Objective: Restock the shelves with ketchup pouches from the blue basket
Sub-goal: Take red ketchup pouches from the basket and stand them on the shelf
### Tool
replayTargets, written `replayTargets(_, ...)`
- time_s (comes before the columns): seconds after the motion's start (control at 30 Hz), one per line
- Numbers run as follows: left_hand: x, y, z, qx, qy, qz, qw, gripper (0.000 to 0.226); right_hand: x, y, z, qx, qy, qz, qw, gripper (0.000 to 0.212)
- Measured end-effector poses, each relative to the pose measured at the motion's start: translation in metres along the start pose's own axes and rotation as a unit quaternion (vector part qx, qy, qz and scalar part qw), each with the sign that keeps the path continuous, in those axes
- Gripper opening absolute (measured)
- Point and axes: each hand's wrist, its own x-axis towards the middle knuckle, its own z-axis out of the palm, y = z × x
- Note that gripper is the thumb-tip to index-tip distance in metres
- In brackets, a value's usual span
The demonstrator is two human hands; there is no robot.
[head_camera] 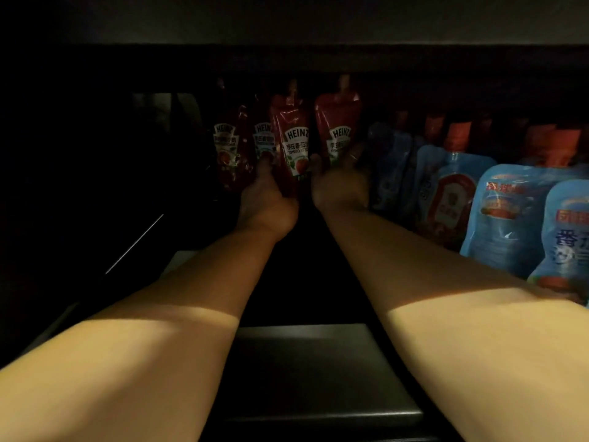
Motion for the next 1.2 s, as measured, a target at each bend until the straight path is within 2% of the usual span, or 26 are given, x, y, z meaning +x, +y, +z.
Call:
replayTargets(0.1, 0.003, -0.002, 0.001, 0.011, 0.001, 0.016, 1.000, 0.067, -0.012, -0.005, -0.002, -0.020, 0.050, -0.075, 0.996, 0.105)
replayTargets(0.17, 0.006, -0.004, 0.000, 0.009, -0.003, 0.016, 1.000, 0.056, -0.016, -0.007, -0.003, -0.038, 0.056, -0.104, 0.992, 0.107)
replayTargets(0.3, 0.009, -0.013, 0.003, 0.015, -0.002, 0.022, 1.000, 0.046, -0.013, 0.000, -0.003, -0.010, 0.045, -0.058, 0.997, 0.087)
replayTargets(0.4, 0.019, -0.014, 0.007, 0.013, 0.010, 0.032, 0.999, 0.043, -0.009, 0.005, -0.002, 0.008, 0.055, -0.059, 0.997, 0.078)
replayTargets(0.53, 0.044, -0.011, 0.017, 0.105, 0.044, 0.066, 0.991, 0.043, 0.004, 0.008, 0.004, -0.016, 0.029, -0.046, 0.998, 0.082)
replayTargets(0.63, 0.058, -0.007, 0.029, 0.157, 0.054, 0.079, 0.983, 0.035, 0.018, 0.011, 0.009, -0.056, 0.011, -0.033, 0.998, 0.084)
replayTargets(0.7, 0.061, -0.005, 0.034, 0.161, 0.059, 0.097, 0.980, 0.032, 0.028, 0.011, 0.014, -0.074, -0.008, -0.010, 0.997, 0.082)
replayTargets(0.83, 0.055, -0.006, 0.030, 0.108, 0.098, 0.119, 0.982, 0.048, 0.037, 0.009, 0.016, -0.031, -0.010, 0.034, 0.999, 0.077)
replayTargets(0.93, 0.049, -0.002, 0.029, 0.137, 0.039, 0.160, 0.977, 0.043, 0.031, 0.012, 0.011, -0.007, -0.006, -0.001, 1.000, 0.076)
replayTargets(1.03, 0.047, 0.005, 0.032, 0.185, -0.034, 0.156, 0.970, 0.033, 0.027, 0.011, 0.009, -0.026, -0.034, -0.027, 0.999, 0.067)
replayTargets(1.2, 0.047, 0.004, 0.032, 0.181, -0.048, 0.146, 0.971, 0.039, 0.030, 0.009, 0.006, -0.027, -0.070, -0.041, 0.996, 0.058)
